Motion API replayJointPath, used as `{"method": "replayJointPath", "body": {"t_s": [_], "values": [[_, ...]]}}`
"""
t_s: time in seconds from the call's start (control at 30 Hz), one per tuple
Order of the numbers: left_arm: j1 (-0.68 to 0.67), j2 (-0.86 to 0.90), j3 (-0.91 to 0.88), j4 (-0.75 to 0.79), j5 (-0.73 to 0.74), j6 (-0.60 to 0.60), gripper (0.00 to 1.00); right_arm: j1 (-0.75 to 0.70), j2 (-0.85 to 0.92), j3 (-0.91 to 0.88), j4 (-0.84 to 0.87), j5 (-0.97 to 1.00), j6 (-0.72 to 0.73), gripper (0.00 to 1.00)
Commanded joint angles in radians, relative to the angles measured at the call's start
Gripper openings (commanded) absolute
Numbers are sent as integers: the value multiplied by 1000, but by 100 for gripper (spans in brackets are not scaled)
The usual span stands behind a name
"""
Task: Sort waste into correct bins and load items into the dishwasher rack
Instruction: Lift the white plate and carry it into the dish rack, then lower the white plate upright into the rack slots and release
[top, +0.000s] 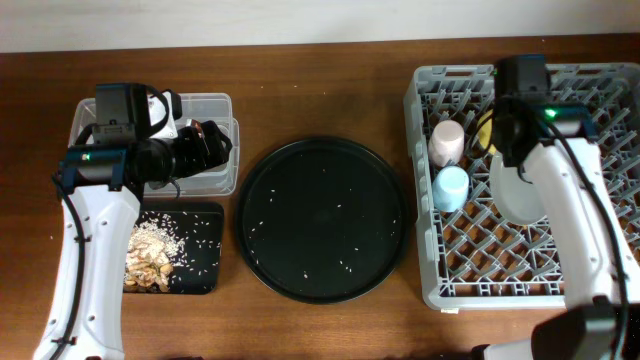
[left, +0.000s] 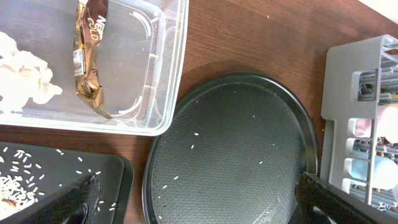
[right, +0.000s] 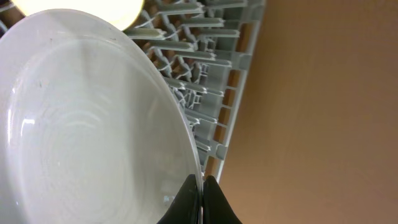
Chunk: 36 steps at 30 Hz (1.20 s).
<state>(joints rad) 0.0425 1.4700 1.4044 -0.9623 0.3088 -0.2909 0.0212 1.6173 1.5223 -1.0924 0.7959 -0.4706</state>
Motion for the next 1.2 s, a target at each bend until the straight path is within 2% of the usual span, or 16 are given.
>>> {"method": "replayJointPath", "body": {"t_s": [0.0, 0.1, 0.27, 0.3, 0.33, 0.37, 0.43, 0.53, 0.63, 0.8, 0.83, 0.9, 1.03, 1.17], "values": [[3, 5, -5, -1, -2, 9, 99, 37, 61, 19, 0, -16, 15, 4], [3, 5, -5, -1, -2, 9, 99, 57, 87, 19, 0, -104, 15, 4], [3, 5, -5, -1, -3, 9, 99, 55, 89, 19, 0, -111, 14, 5], [3, 5, -5, -1, -2, 8, 99, 56, 89, 19, 7, -112, 15, 20], [3, 5, -5, -1, -2, 9, 99, 56, 89, 19, 8, -112, 15, 27], [3, 5, -5, -1, -2, 8, 99, 56, 89, 19, 8, -112, 15, 39], [3, 5, -5, -1, -2, 8, 99, 56, 89, 19, 8, -111, 14, 49], [3, 5, -5, -1, -2, 9, 99, 56, 86, 19, 9, -83, 14, 80], [3, 5, -5, -1, -3, 8, 99, 57, 61, 24, 26, -84, 16, 100], [3, 5, -5, -1, -2, 8, 99, 58, -35, 89, 54, -271, 209, 98], [3, 5, -5, -1, -2, 9, 99, 57, -60, 103, 67, -391, 298, 98], [3, 5, -5, -1, -2, 8, 99, 56, -93, 114, 80, -606, 379, 98], [3, 5, -5, -1, -2, 8, 99, 56, -106, 114, 86, -827, 383, 98], [3, 5, -5, -1, -2, 8, 99, 56, -98, 114, 85, -841, 382, 98]]}}
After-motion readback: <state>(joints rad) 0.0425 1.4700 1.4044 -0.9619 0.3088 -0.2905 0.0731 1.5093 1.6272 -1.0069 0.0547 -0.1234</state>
